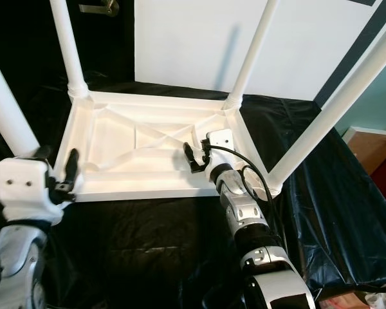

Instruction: Building children table

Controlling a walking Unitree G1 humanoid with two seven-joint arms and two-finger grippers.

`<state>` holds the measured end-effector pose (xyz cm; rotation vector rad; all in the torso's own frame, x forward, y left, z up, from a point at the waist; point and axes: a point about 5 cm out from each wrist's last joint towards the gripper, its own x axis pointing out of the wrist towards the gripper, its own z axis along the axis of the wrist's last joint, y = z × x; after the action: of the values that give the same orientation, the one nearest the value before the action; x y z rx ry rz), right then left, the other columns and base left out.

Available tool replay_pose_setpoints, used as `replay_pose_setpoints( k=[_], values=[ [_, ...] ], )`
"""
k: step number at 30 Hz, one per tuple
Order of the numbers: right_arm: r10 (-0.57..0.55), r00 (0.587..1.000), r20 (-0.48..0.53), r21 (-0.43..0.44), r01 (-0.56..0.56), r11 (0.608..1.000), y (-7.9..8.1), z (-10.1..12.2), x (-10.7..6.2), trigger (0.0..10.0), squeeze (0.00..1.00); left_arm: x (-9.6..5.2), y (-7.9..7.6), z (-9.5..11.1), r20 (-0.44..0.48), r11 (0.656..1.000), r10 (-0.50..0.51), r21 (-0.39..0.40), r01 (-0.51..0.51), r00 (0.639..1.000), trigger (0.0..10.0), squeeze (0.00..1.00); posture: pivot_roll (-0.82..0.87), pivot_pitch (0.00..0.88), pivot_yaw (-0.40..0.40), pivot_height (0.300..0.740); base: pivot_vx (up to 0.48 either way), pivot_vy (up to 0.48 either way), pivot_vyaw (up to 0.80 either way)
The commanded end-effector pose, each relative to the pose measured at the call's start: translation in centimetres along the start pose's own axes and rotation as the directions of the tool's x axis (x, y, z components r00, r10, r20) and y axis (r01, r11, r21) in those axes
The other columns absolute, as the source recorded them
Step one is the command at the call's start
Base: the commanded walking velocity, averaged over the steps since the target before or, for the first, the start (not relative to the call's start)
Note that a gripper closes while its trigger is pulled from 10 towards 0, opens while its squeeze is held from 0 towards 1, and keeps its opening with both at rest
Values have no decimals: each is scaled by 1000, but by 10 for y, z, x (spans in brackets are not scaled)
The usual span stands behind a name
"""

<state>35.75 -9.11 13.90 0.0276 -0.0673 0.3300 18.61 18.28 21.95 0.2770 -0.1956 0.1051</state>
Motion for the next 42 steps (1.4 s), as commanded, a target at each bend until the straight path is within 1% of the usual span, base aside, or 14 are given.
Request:
replay_pose_setpoints(
  k=[1,3,8,10,15,18,20,25,27,30,32,35,36,42],
  values=[
    [-9,1000,-9,-1,9,1000,-4,-4,-1,10000,0,-8,1,-3,-67,975,189,-109,-196,980,10000,0,384,55,-212,740,0,0,0],
    [-6,1000,-11,0,6,1000,-3,-5,0,10000,0,-14,6,-3,-85,968,225,-91,-232,971,10000,0,395,63,-210,740,0,0,0],
    [-6,1000,-17,5,6,1000,-3,-8,1,10000,0,-36,31,-10,-192,906,419,31,-421,887,10000,0,407,75,-201,740,0,0,0],
    [-7,1000,-16,6,7,1000,-3,-8,1,10000,0,-38,33,-11,-203,898,437,51,-436,876,10000,0,407,75,-201,740,0,0,0],
    [-26,1000,-11,13,27,1000,-4,-11,1,10000,0,-45,74,-14,-224,788,612,248,-563,758,10000,0,398,81,-183,740,0,0,0],
    [-27,1000,-8,13,27,1000,-4,-11,1,10000,0,-44,79,-13,-221,779,623,263,-570,750,10000,0,395,82,-178,740,0,0,0],
    [-36,999,-6,15,36,999,-3,-13,-1,10000,0,-29,98,-16,-191,742,660,317,-591,726,10000,0,364,82,-162,740,0,0,0],
    [-48,999,4,13,48,999,-2,-15,-6,10000,0,-5,117,-21,-159,691,717,293,-661,679,10000,0,304,77,-136,740,0,0,0],
    [-59,998,15,8,59,998,-4,-15,-11,10000,0,18,124,-26,-157,687,725,233,-688,671,10000,0,255,74,-126,740,0,0,0],
    [-65,998,20,6,65,998,-6,-15,-14,10000,0,27,128,-28,-146,683,729,211,-699,669,10000,0,248,73,-125,740,0,0,0],
    [-79,996,31,-5,79,997,-13,-15,-23,10000,0,51,139,-32,-132,683,730,185,-707,671,10000,0,183,68,-108,740,0,0,0],
    [-83,996,36,-8,83,997,-16,-15,-26,10000,0,59,143,-33,-124,678,735,175,-714,667,10000,0,183,68,-108,740,0,0,0],
    [-101,994,47,-27,102,994,-23,-14,-41,10000,0,81,158,-43,-146,666,746,160,-729,649,10000,0,114,68,-86,740,0,0,0],
    [-156,986,57,-58,160,986,-35,-14,-68,10000,0,105,171,-61,-212,684,719,51,-727,662,10000,0,62,70,-67,740,0,0,0]
  ],
)
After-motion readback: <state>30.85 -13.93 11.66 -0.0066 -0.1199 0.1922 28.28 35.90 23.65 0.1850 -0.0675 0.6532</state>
